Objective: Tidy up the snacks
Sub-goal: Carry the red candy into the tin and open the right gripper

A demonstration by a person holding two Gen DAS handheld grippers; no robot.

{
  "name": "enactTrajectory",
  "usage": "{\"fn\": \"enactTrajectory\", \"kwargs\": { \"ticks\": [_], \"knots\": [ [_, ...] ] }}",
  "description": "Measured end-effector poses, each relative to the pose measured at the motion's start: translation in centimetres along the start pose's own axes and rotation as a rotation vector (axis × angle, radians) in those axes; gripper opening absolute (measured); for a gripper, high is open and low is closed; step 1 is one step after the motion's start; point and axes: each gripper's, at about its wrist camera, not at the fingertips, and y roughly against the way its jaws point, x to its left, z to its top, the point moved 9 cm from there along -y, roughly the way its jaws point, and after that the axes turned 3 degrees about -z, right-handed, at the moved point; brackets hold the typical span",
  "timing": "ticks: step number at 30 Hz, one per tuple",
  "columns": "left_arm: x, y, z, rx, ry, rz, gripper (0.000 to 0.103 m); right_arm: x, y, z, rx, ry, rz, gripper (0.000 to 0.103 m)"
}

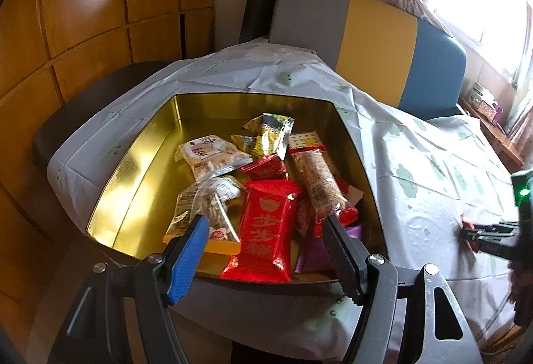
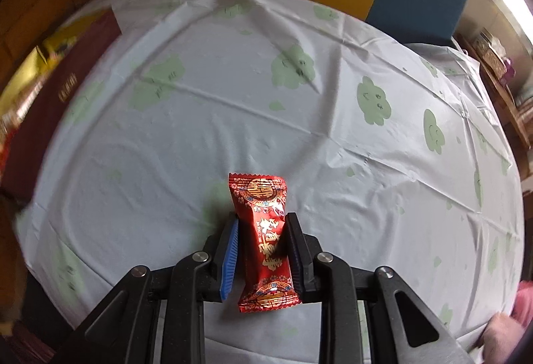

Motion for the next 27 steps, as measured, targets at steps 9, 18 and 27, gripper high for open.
{"fn": "enactTrajectory", "kwargs": {
  "ticks": [9,18,27],
  "knots": [
    [2.1,-0.1,-0.2,-0.001,0.045,0.024,0.071,8.4,4.4,3.4,-0.109,0.08,0.181,0.027],
    [4.3,0.0,-0.7,0.001,0.087,0.045,0.071,21.7,8.7,7.7,-0.176,0.202,0.447,0.027],
    [5.5,-0.7,-1.1,0.019,0.113,0.043,0.071,28.9,3.1,10.3,-0.047,0.15,0.511,0.031]
  ]
}}
